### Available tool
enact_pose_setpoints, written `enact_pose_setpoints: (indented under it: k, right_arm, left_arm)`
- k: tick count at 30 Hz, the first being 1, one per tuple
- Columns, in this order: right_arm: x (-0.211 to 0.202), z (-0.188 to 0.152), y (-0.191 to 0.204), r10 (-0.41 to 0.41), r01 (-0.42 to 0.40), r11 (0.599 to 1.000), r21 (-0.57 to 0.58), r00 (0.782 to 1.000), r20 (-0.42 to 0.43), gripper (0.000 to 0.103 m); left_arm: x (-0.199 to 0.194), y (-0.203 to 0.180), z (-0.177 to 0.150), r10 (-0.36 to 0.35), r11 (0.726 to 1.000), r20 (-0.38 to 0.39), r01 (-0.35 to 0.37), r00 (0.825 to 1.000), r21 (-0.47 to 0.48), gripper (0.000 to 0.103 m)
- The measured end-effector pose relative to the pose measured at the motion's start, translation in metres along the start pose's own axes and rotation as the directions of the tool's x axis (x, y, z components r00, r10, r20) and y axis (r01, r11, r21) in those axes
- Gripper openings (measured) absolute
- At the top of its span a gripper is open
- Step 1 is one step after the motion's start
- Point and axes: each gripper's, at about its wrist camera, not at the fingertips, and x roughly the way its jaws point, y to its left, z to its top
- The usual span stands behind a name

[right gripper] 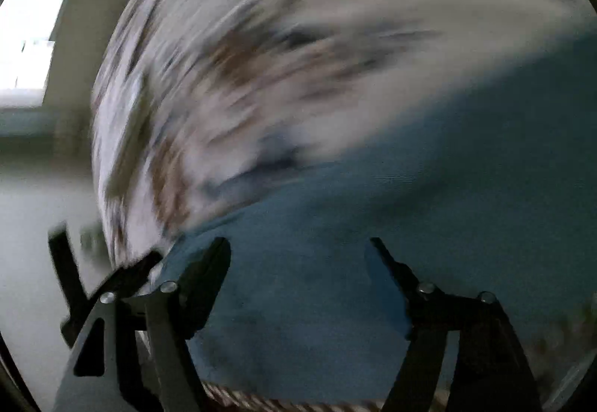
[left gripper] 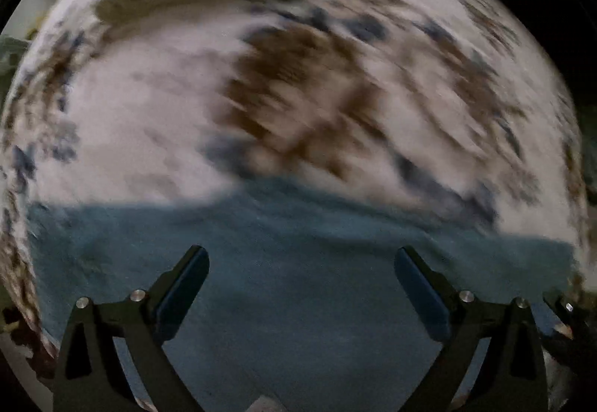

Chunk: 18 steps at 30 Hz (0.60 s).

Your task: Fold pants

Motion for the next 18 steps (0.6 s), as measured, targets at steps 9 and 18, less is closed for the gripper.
enact_pose_setpoints:
  k: [9, 18]
  right_arm:
    - [-0.086, 0.025, -0.26, 0.004, -0.115, 0.894, 0.433, 0.968, 0.25, 0.077]
    - [-0.068, 0.063, -0.28, 0.223, -0.355, 0.871, 0.339, 0.902, 0.369, 0.061]
  left_arm:
    - [0.073, -0.149, -0.081, -0.028, 0.981, -0.225, 0.07, 0.974, 0.179, 0.103]
    - [0.108, -0.159, -0.08, 0.082, 0.988, -0.199, -0.054, 0.977, 0.143, 0.103]
